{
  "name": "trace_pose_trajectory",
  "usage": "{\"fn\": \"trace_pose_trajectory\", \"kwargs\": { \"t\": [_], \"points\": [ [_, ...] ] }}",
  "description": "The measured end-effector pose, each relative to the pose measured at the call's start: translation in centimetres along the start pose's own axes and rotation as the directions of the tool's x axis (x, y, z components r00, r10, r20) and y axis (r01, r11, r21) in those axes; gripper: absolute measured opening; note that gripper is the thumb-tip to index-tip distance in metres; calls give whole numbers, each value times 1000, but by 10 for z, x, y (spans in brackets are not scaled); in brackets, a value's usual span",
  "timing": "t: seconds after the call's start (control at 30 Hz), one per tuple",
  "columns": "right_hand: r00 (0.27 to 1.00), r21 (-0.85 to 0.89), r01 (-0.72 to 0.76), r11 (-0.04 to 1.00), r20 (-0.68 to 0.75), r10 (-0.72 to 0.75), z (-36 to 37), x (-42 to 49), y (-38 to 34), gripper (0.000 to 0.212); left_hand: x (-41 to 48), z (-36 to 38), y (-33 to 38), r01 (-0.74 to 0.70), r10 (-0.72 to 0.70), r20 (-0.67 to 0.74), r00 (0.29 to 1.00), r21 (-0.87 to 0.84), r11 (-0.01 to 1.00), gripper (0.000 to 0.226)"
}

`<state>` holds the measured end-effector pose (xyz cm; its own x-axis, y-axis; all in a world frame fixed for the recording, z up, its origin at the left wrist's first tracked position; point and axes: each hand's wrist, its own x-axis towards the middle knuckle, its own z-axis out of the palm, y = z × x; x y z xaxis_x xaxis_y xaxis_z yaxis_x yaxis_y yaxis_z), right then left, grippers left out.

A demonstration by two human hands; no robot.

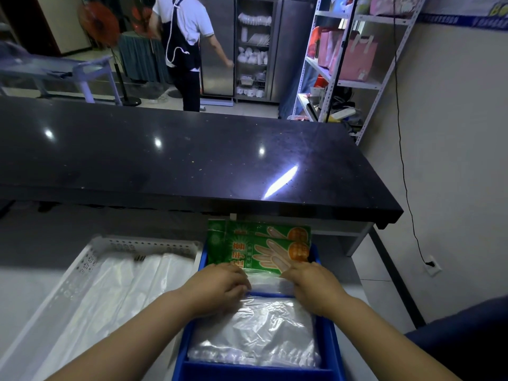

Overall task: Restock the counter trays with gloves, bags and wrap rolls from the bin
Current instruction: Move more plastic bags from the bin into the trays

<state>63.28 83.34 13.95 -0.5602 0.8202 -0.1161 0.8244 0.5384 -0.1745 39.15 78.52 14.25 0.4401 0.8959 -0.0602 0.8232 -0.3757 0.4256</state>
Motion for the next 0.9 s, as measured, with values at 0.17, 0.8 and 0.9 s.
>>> {"fn": "trace_pose_trajectory", "kwargs": {
  "t": [0.17, 0.8, 0.9],
  "points": [
    [978, 147, 7, 989, -209, 24, -19, -6, 1, 42, -6, -10, -3, 6, -3, -214, 977, 15, 1000, 17],
    [897, -47, -10, 999, -441, -12, -18, -14, -22, 46, -25, -5, 35, 104, 17, -308, 951, 372, 922, 26],
    [870, -82, 41, 996, -487, -76, -14, -12, -24, 40, -26, 9, 39, 10, 77, -281, 957, 296, 955, 25]
  ]
}}
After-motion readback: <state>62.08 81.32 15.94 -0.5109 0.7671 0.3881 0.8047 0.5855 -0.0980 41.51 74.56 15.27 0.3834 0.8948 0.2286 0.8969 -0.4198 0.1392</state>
